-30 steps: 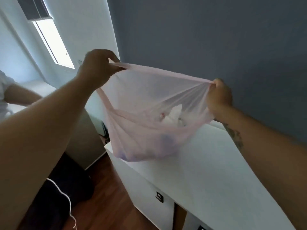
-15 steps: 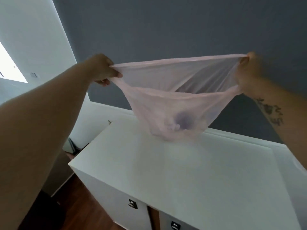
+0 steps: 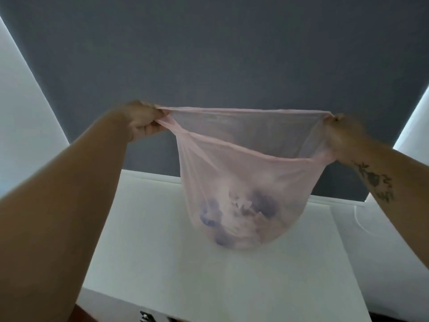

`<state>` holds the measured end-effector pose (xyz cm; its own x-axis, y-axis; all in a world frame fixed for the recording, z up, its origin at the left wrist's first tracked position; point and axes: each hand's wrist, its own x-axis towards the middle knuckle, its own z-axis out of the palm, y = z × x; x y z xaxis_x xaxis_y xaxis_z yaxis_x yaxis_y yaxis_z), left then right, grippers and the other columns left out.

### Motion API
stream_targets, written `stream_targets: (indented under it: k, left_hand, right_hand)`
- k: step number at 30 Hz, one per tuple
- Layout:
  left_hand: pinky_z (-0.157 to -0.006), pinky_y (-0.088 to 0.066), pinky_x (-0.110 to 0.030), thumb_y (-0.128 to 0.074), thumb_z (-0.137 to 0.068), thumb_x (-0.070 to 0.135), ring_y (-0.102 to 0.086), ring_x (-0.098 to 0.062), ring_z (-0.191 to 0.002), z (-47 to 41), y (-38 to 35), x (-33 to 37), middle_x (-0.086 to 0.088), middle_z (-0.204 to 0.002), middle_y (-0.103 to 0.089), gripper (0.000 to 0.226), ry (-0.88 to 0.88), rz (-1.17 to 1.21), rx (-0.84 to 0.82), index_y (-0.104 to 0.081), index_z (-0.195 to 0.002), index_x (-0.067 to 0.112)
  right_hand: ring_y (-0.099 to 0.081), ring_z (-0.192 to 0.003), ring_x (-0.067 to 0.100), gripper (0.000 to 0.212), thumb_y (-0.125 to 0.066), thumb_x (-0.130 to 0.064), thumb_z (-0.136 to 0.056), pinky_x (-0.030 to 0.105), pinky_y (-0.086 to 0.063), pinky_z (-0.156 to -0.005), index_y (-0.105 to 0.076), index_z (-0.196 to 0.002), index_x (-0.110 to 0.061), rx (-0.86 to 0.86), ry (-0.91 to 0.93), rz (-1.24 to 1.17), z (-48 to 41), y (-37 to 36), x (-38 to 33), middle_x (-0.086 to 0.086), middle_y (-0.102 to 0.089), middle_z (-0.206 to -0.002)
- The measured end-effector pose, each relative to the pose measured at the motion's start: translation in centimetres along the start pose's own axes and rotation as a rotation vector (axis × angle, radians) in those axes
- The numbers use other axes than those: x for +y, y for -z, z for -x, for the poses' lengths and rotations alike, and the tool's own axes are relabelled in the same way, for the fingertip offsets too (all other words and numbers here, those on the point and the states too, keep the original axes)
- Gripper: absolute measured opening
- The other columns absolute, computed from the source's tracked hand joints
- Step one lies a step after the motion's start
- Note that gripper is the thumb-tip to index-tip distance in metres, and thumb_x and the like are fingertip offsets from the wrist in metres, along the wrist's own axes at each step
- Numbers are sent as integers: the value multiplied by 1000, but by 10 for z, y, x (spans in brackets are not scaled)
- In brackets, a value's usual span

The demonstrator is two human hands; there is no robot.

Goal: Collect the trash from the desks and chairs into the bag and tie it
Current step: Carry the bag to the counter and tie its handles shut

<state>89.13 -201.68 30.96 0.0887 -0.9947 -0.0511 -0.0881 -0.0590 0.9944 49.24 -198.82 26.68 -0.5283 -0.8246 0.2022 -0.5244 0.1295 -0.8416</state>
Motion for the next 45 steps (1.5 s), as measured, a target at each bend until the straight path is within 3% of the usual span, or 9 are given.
stream_targets:
  k: [4, 10, 17, 23, 29, 35, 39, 41, 45]
  left_hand:
    - [-75, -59, -23, -53, -97, 1, -72, -12, -81, -17, 12, 3, -10, -107, -69, 12, 50, -29, -147, -65, -100, 2]
    - [-70, -60, -23, -69, -72, 7, -74, -15, -84, -39, 37, 17, -13, -99, -75, 27, 134, -183, -480, -73, -98, -1]
    - [-52, -56, -23, -48, -102, 19, -65, -13, -56, -72, 27, -2, -7, -78, -59, 22, 23, -119, -197, -57, -83, 14]
    - [-80, -56, -43, -43, -99, 22, -64, -27, -81, -64, -17, -45, -16, -104, -68, 25, 64, 263, 52, -65, -94, 11]
    - [-71, -53, -40, -47, -97, 41, -65, -23, -68, -29, -55, -50, -5, -74, -64, 36, 141, 509, -169, -63, -75, 17]
    - [-88, -52, -44, -40, -103, 7, -65, -25, -93, -22, -53, -75, -12, -104, -65, 27, -38, 354, -237, -62, -118, 8]
    - [-84, -50, -47, -43, -104, 32, -63, -25, -88, -12, -55, -92, -4, -90, -67, 38, -70, 365, -179, -74, -82, 28]
    - [-83, -52, -45, -44, -103, 34, -65, -28, -97, -10, -56, -99, -10, -102, -68, 29, -27, 471, -89, -70, -103, 21]
    - [-61, -58, -30, -42, -103, 30, -67, -19, -64, -13, -71, -108, -5, -72, -66, 32, 160, 759, 10, -61, -82, 15]
  right_hand:
    - [-54, -70, 26, 22, -45, -24, -97, 24, -39, -50, -63, -97, -11, 23, -21, -105, 9, 8, -1, 9, -56, -78]
    - [-67, -88, 33, 30, -44, -27, -90, 48, -56, -85, -69, -93, -11, 21, -154, -229, 17, -7, -2, 19, -69, -102]
    - [-65, -91, 30, 44, -36, -42, -100, 38, -52, -78, -64, -107, -9, 104, -92, -275, 46, -29, -14, 13, -67, -101]
    - [-68, -86, 32, 42, -33, -39, -100, 43, -57, -77, -65, -98, -13, 195, -128, -685, 57, -60, -25, 12, -70, -90]
    - [-62, -105, 30, 63, -29, -61, -92, 49, -49, -97, -48, -135, -19, 193, -426, -884, 56, -73, -23, 9, -61, -122]
    - [-64, -78, 24, 23, -51, -36, -97, 40, -57, -70, -64, -98, -18, -64, -222, -738, 63, -63, 6, 3, -63, -89]
    - [-61, -80, 21, 45, -35, -53, -99, 40, -52, -73, -62, -90, -18, 15, -210, -815, 62, -62, 30, 4, -64, -94]
    - [-69, -84, 23, 42, -34, -53, -99, 42, -54, -80, -53, -82, -19, -59, -317, -982, 57, -62, 33, 1, -72, -97]
    - [-59, -48, 19, 45, -35, -49, -101, 37, -53, -70, -44, -69, -18, -70, -477, -1235, 55, -79, 19, 2, -50, -55]
